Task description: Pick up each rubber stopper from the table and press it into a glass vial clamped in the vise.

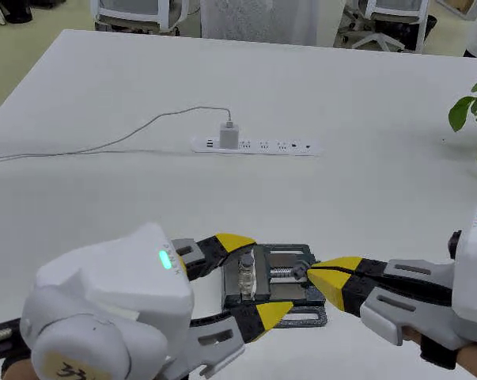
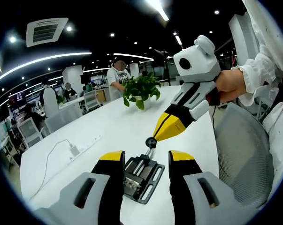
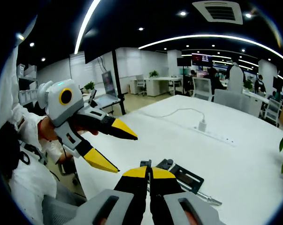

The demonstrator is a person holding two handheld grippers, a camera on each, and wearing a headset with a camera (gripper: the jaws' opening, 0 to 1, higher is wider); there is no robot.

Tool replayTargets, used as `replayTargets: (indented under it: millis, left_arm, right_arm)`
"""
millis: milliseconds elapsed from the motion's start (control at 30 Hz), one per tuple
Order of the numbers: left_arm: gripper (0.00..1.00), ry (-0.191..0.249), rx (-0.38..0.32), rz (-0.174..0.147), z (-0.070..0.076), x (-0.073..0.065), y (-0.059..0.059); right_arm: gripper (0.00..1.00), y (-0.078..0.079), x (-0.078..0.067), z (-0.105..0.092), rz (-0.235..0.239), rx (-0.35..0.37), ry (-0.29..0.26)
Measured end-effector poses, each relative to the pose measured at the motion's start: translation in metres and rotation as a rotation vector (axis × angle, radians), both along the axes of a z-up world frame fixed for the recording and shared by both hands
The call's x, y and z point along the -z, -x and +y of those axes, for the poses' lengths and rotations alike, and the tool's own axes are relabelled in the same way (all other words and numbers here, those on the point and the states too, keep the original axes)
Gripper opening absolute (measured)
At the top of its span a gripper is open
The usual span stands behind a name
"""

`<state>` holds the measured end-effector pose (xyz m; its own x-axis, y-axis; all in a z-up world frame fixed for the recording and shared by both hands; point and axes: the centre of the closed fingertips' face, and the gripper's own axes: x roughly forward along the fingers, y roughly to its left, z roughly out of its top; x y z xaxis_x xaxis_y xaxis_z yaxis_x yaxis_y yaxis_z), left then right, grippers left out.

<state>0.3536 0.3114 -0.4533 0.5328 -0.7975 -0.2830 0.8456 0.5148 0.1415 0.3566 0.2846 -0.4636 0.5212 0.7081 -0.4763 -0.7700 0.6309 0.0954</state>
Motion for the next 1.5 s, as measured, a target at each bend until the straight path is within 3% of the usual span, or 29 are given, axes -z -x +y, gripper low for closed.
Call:
replayTargets:
  millis: [200, 533, 1267, 1500]
  left_arm:
    - [0.23, -0.009, 0.011, -0.055, -0.007, -0.009, 0.002]
    - [0.10, 0.003, 0.018, -0.095, -0.012, -0.018, 0.002]
    - [0.05, 0.025, 0.011, -0.097, -0.009, -0.021, -0.001]
    - [0.04, 0.050, 0.015, -0.073, -0.008, -0.021, 0.001]
  right_arm:
    - [0.00, 0.003, -0.014, 0.005, -0.008, 0.024, -0.029]
    - [0.00, 0.005, -0.022, 0.008, -0.007, 0.033, -0.051]
    - [0.00, 0.005, -0.026, 0.013, 0.000, 0.032, -0.074]
    - [0.00, 0.007, -0.027, 0.013, 0.000, 0.022, -0.074]
